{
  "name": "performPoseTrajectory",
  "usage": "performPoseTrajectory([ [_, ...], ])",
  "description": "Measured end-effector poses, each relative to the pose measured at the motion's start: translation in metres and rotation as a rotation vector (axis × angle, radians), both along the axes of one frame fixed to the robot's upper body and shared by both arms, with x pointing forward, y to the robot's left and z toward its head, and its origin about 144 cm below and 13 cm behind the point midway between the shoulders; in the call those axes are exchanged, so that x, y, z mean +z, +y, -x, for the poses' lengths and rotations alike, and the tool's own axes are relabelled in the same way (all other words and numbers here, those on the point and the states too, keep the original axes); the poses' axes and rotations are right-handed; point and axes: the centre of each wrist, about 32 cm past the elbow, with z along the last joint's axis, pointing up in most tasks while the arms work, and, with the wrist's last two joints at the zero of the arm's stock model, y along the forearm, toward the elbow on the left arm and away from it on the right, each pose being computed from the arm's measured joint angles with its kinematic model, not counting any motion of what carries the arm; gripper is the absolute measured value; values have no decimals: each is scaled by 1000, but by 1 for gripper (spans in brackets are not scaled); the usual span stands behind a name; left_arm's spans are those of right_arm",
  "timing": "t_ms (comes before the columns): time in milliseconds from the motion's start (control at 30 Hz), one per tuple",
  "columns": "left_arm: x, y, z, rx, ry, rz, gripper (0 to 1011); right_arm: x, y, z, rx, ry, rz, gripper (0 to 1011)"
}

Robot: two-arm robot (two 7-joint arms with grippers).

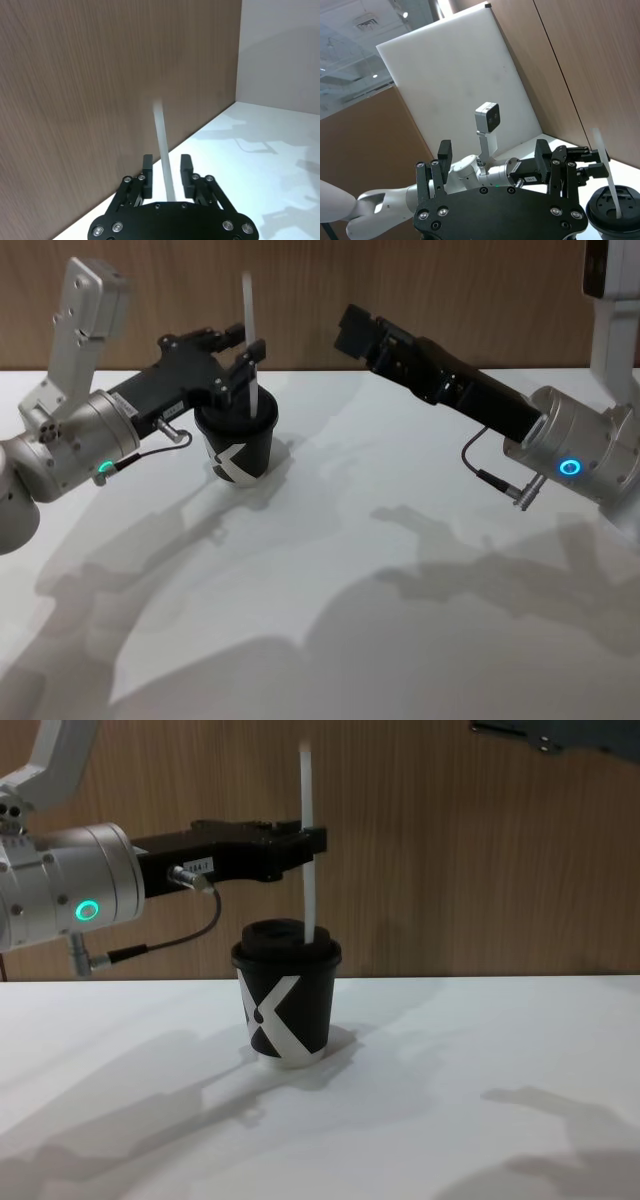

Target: Pick up the straw with one hand, pass it to the other hand, and insert it into the cup.

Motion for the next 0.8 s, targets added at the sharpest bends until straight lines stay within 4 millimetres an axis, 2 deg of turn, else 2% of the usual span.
performPoseTrajectory([
  [33, -1, 0, 0, -1, 1, 2, 347, 0, 0, 0, 0, 0, 0, 1001],
  [100, -3, 0, 0, -3, 4, 11, 389, 0, 0, 0, 0, 0, 0, 1001],
  [133, -3, 0, 0, -4, 5, 15, 450, 0, 0, 0, 0, 0, 0, 1001],
  [200, -4, 0, 0, -6, 6, 24, 490, 0, 0, 0, 0, 0, 0, 1001],
  [300, -6, 1, 1, -13, 9, 56, 615, 0, 0, 0, 0, 0, 0, 1001],
  [433, -7, 2, 4, -26, 6, 92, 711, 0, 0, 0, 0, 0, 0, 1001],
  [467, -7, 2, 5, -28, 5, 97, 764, 0, 0, 0, 0, 0, 0, 1001],
  [500, -6, 2, 6, -32, 4, 106, 764, 0, 0, 0, 0, 0, 0, 1001],
  [533, -6, 3, 9, -38, 1, 119, 832, 0, 0, 0, 0, 0, 0, 1001],
  [700, -4, 7, 18, -55, -8, 153, 944, 0, 0, 0, 0, 0, 0, 1001],
  [733, -4, 8, 21, -61, -9, 161, 993, 0, 0, 0, 0, 0, 0, 1001],
  [800, -4, 10, 24, -66, -11, 168, 1003, 0, 0, 0, 0, 0, 0, 1001],
])
